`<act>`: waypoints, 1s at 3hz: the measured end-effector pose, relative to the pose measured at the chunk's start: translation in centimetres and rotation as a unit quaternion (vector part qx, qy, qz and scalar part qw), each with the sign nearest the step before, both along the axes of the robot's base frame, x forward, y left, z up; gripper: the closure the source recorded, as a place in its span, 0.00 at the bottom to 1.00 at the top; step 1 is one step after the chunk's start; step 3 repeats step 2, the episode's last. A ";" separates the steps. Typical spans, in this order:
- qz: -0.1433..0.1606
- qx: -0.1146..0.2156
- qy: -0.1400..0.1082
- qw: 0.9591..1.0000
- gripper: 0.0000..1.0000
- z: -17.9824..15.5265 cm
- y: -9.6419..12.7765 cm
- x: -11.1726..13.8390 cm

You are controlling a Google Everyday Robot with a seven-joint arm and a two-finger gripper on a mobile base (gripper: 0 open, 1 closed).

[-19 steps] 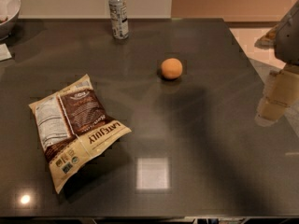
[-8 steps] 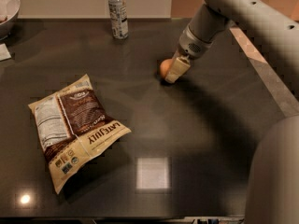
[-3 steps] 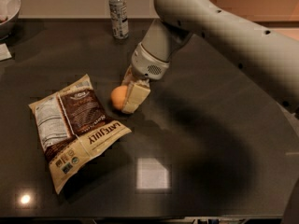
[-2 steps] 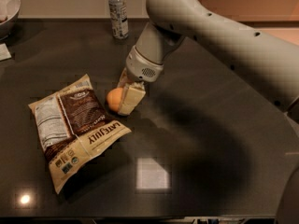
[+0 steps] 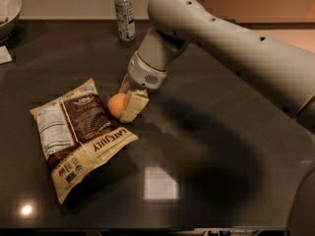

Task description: Move orange near brown chip bag

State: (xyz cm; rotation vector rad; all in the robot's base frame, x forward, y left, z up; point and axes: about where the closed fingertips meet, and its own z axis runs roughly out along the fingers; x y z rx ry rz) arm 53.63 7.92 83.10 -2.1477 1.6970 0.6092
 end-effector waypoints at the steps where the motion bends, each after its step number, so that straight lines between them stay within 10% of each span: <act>1: 0.001 0.000 0.001 1.000 0.00 -0.1 0.1 0.0; 3: 0.001 0.000 0.001 1.000 0.00 -0.1 0.1 0.0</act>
Offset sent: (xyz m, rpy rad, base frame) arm -0.0003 0.0010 -0.0007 -0.0001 0.0007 0.0016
